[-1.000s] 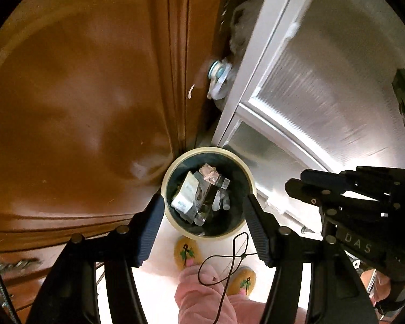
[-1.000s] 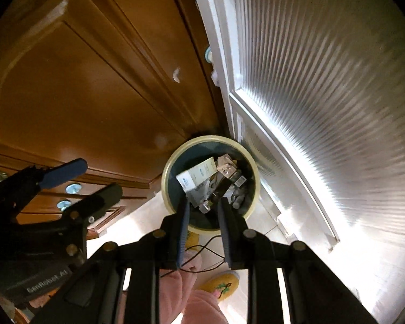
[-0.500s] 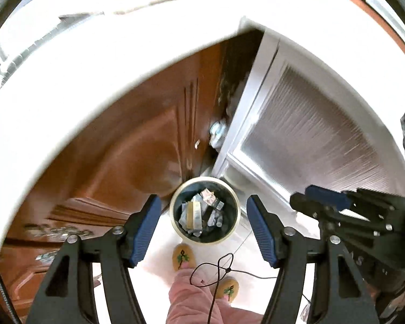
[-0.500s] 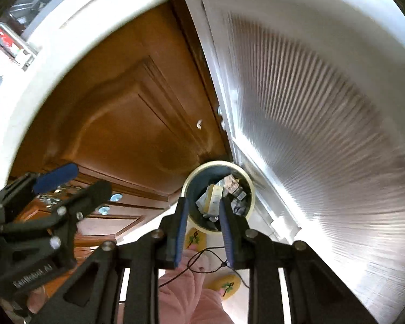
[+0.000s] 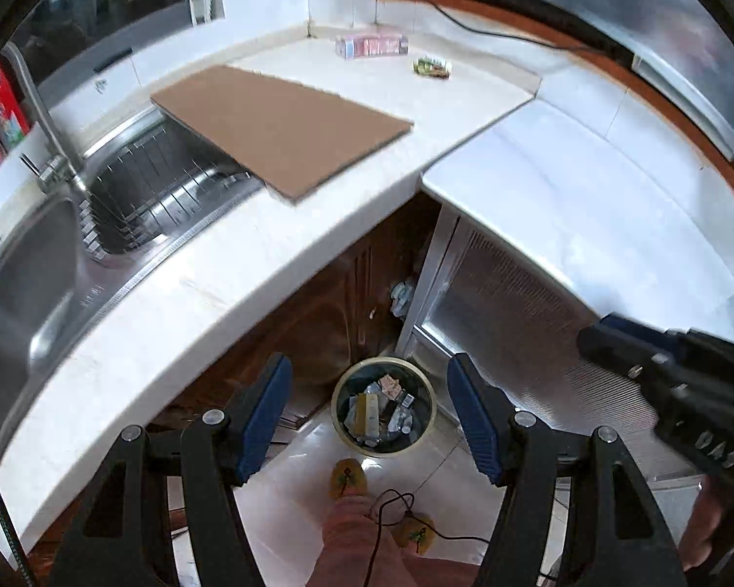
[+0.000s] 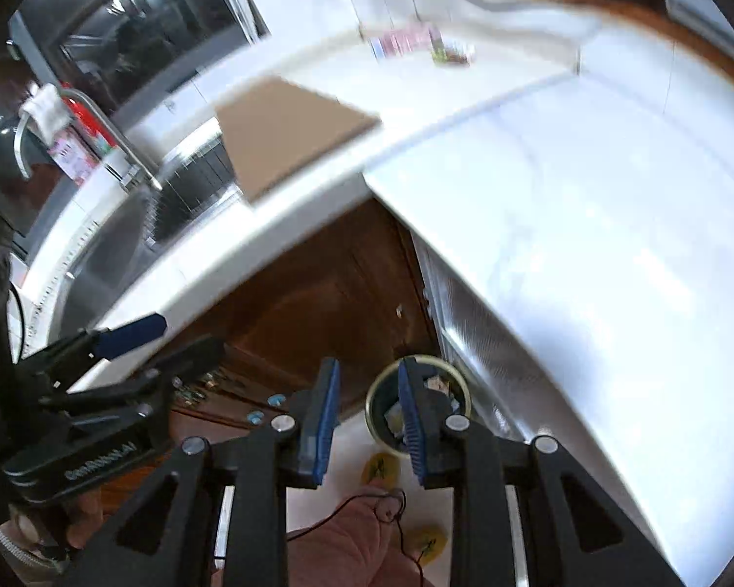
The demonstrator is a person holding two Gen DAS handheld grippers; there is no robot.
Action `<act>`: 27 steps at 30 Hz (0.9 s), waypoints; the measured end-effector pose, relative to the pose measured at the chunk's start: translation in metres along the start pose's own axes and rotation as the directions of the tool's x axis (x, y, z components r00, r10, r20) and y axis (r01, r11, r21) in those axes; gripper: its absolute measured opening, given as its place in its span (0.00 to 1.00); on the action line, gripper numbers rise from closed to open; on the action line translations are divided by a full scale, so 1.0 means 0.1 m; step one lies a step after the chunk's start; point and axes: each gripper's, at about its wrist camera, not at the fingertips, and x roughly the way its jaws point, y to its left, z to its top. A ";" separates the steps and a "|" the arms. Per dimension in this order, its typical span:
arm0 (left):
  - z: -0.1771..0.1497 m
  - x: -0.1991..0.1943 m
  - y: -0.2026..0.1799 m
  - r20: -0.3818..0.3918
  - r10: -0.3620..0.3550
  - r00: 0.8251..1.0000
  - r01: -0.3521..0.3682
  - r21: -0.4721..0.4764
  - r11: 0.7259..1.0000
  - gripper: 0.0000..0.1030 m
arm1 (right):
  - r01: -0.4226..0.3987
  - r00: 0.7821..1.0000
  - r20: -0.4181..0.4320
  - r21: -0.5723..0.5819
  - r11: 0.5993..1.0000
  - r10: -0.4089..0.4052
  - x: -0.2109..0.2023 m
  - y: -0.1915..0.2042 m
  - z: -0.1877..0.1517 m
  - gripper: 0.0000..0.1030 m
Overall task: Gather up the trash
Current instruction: 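Raise both tools from the bin back toward the counter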
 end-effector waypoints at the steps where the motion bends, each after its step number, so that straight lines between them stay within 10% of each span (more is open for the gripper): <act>1: 0.04 -0.09 -0.01 0.010 0.011 1.000 -0.011 0.006 1.000 0.63 | -0.004 1.000 0.012 -0.001 1.000 0.004 -0.05 0.01 0.02 0.24; 17: 0.67 -1.03 0.05 0.161 0.066 0.985 -0.077 0.058 0.995 0.68 | -0.004 0.986 0.168 0.015 1.000 0.002 -0.86 0.09 0.63 0.25; 27: 1.78 -0.99 0.40 0.214 0.082 0.973 -0.111 0.127 0.986 0.71 | 0.001 0.986 0.167 0.081 0.997 -0.015 -0.78 -0.14 1.49 0.26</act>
